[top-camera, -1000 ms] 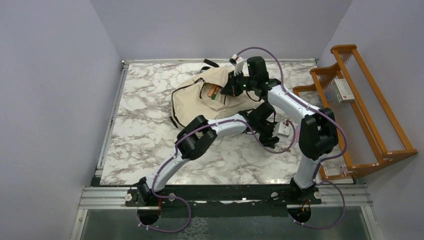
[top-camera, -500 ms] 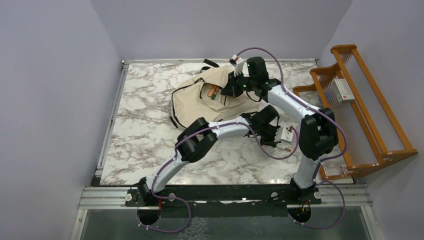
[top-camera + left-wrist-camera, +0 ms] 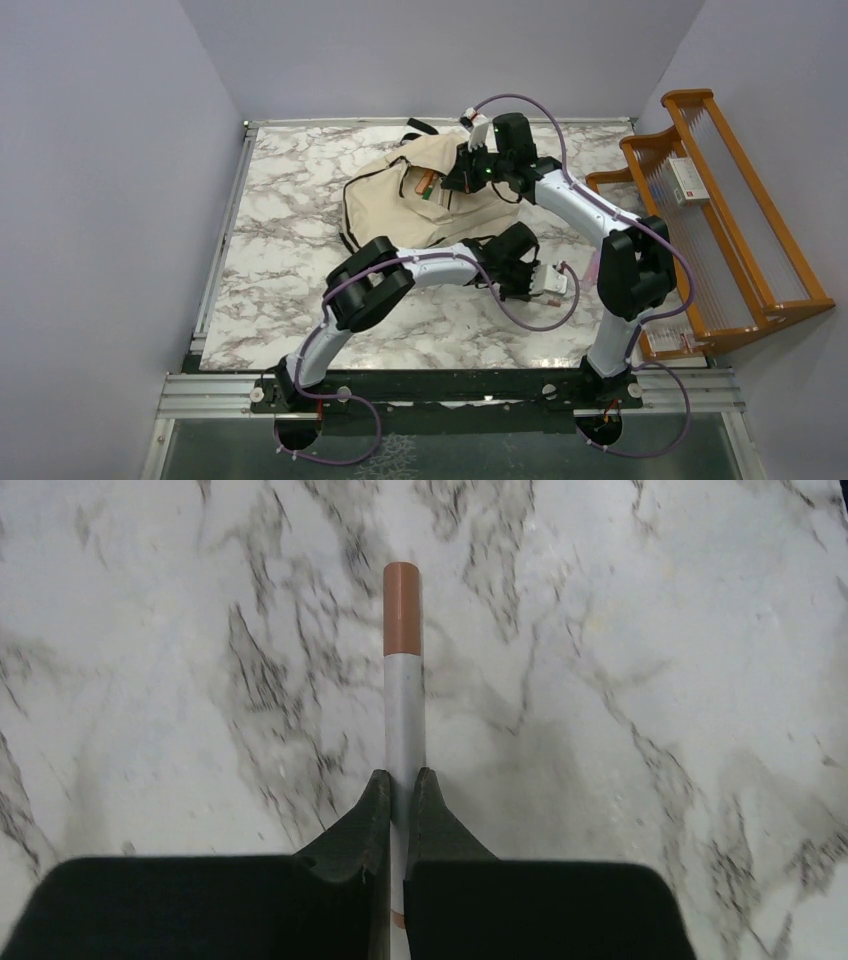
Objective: Pack the student bag
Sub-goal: Pick up the stationery from the center of the board.
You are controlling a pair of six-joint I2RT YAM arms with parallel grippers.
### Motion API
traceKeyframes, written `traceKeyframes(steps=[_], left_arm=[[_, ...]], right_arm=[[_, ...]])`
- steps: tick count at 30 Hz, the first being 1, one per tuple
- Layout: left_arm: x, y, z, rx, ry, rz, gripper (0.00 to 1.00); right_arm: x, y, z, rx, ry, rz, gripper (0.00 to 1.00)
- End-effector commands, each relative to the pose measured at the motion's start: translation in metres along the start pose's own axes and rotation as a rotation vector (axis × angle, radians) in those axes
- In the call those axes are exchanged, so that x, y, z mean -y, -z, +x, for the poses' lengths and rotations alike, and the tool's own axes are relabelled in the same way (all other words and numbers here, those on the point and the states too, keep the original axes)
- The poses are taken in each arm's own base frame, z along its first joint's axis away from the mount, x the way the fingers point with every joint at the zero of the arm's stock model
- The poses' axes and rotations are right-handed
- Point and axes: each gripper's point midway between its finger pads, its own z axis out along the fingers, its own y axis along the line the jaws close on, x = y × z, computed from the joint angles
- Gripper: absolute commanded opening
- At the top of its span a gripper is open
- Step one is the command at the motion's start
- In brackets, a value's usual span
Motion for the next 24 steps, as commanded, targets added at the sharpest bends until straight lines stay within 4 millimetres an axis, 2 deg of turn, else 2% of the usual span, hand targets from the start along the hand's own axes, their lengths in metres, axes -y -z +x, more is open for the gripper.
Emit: traceKeyframes(steps=[1, 6, 9, 12, 18, 24], left_arm=[[0.017, 0.032, 0.006, -0.028, 0.076, -0.041, 0.0], [0.032, 0.08, -0.013, 0.008, 0.074, -0.099, 0.0], [0.04, 0.109, -0.018, 0.021, 0.072, -0.141, 0.0], [0.044, 0.136, -0.012, 0.023, 0.095, -0.19, 0.0], [0.042, 0.197, 0.016, 0.049, 0.216, -0.28, 0.0], [0.024, 0.267, 0.036, 0.128, 0.343, -0.467, 0.0]], right_arm=[[-0.012, 0.008, -0.04, 0.089, 0.049, -0.008, 0.01], [-0.01, 0.008, -0.042, 0.099, 0.063, 0.0, 0.01], [-0.008, 0.008, -0.037, 0.099, 0.059, 0.009, 0.0], [-0.006, 0.008, -0.032, 0.1, 0.054, 0.018, 0.0], [-0.005, 0.007, -0.026, 0.097, 0.041, 0.019, 0.0], [-0.002, 0.006, -0.024, 0.096, 0.043, 0.029, 0.0]])
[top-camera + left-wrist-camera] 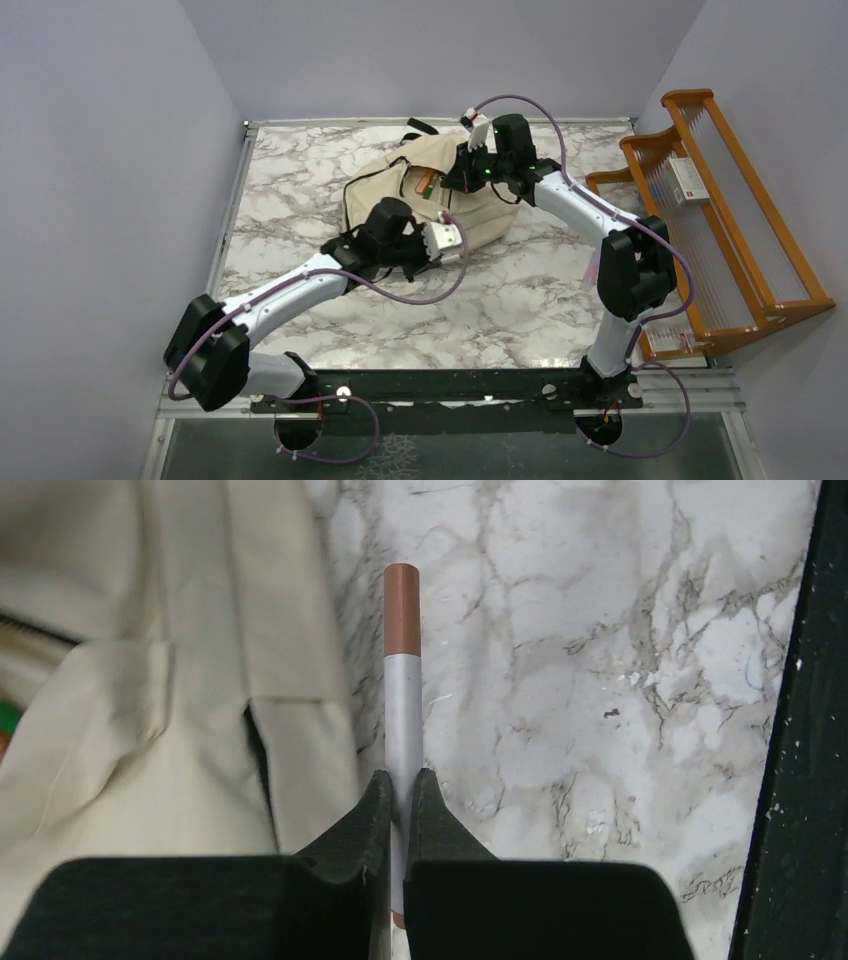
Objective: Pack the student bag
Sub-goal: Place the stationery in the student bag.
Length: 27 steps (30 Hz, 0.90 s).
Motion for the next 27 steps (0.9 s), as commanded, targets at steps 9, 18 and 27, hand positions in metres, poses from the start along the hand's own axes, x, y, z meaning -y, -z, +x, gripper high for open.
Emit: traceKeyframes(steps=[9, 18, 27], left_arm=[[-0.07, 0.07, 0.01, 0.061, 0.368, -0.308, 0.0], [-0.096, 0.062, 0.012, -0.02, 0.635, -0.252, 0.0], [-0.119, 0.053, 0.011, 0.0, 0.837, -0.211, 0.0]], right_arm=[[-0.007, 0.011, -0.019, 0.078, 0.041, 0.013, 0.01], [-0.01, 0.017, -0.018, 0.081, 0.045, 0.013, 0.0], [-0.011, 0.022, -0.018, 0.096, 0.051, 0.021, 0.01]])
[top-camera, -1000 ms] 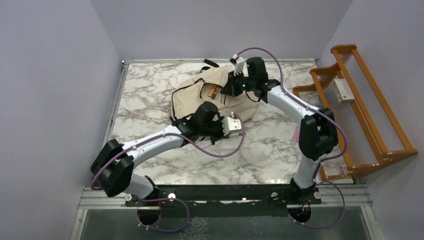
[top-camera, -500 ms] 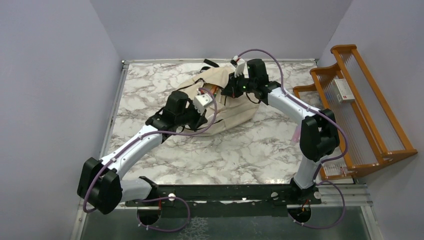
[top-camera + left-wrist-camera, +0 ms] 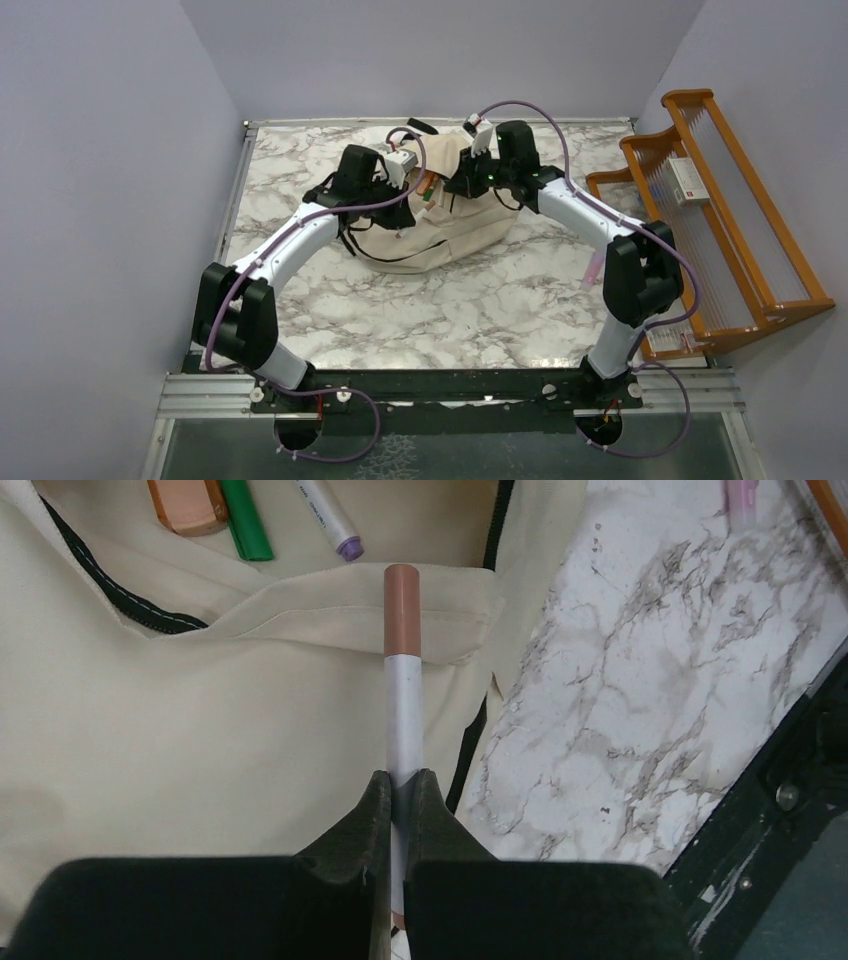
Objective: Pack the student bag
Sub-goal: Place the stationery in the student bag.
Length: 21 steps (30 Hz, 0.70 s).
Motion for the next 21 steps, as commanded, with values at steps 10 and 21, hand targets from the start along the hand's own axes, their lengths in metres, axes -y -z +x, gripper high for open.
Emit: traceKeyframes(steps=[10, 21], left_arm=[[-0.011, -0.02, -0.044, 0.005, 0.161, 0.064, 0.0], [-0.044, -0.064, -0.066, 0.022, 0.251, 0.0, 0.0]], right_arm=[[-0.02, 0.016, -0.031, 0.101, 0.062, -0.048, 0.0], [-0.033, 0.016, -0.026, 0.104, 0.071, -0.123, 0.0]])
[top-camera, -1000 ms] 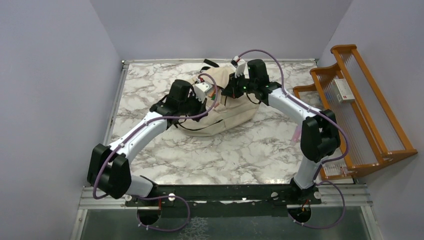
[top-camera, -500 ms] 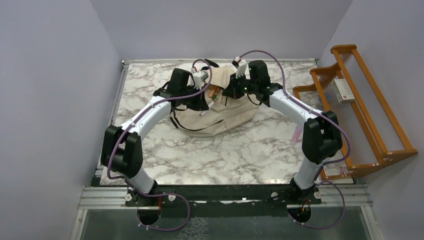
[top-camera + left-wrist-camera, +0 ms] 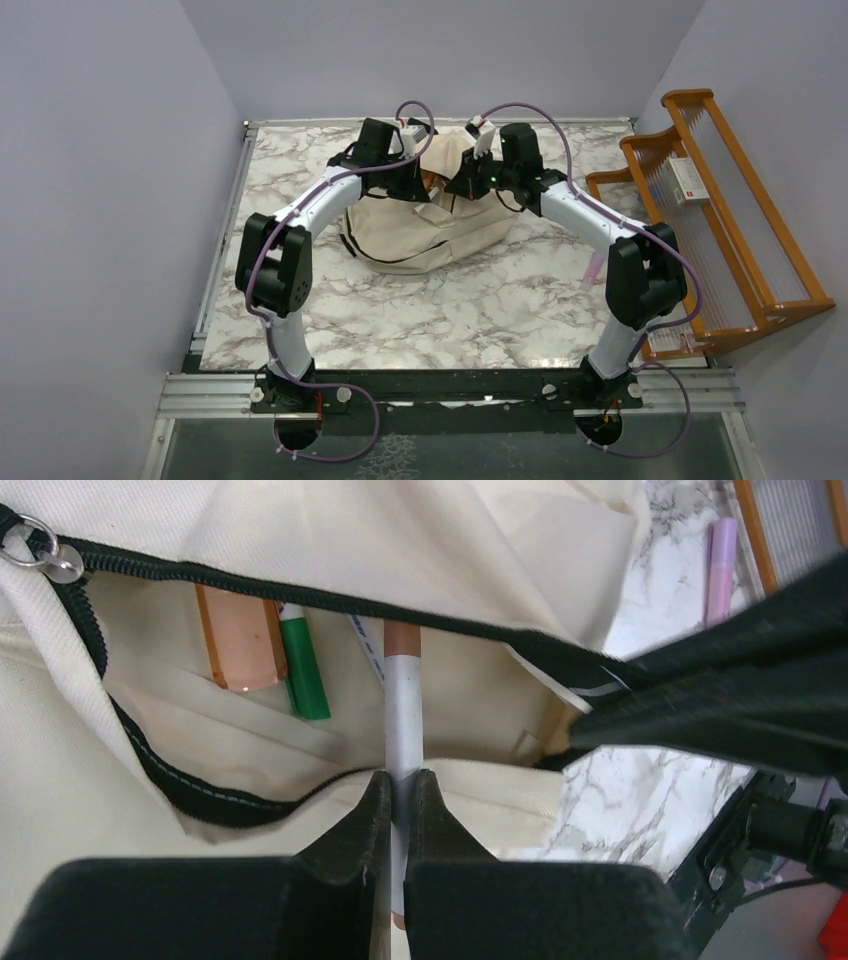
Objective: Pack the student bag
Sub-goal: Place the stationery in the student bag.
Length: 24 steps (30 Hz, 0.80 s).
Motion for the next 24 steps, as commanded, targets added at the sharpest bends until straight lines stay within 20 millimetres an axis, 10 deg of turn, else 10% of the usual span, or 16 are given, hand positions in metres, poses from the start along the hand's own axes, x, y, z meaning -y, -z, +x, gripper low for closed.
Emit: traceKeyframes(steps=[1, 9, 24], left_arm=[[-0.006, -0.009, -0.031, 0.086, 0.063, -0.026, 0.0], [-0.007, -0.025, -0.067, 0.232, 0.158, 0.003, 0.0], [-0.016, -0.042, -0.064, 0.252, 0.185, 0.014, 0.31]], right_arm=[[-0.028, 0.012, -0.027, 0.078, 0.051, -0.101, 0.0], [-0.031, 0.011, -0.03, 0.09, 0.043, -0.116, 0.01], [-0.031, 0.012, -0.025, 0.085, 0.022, -0.114, 0.01]])
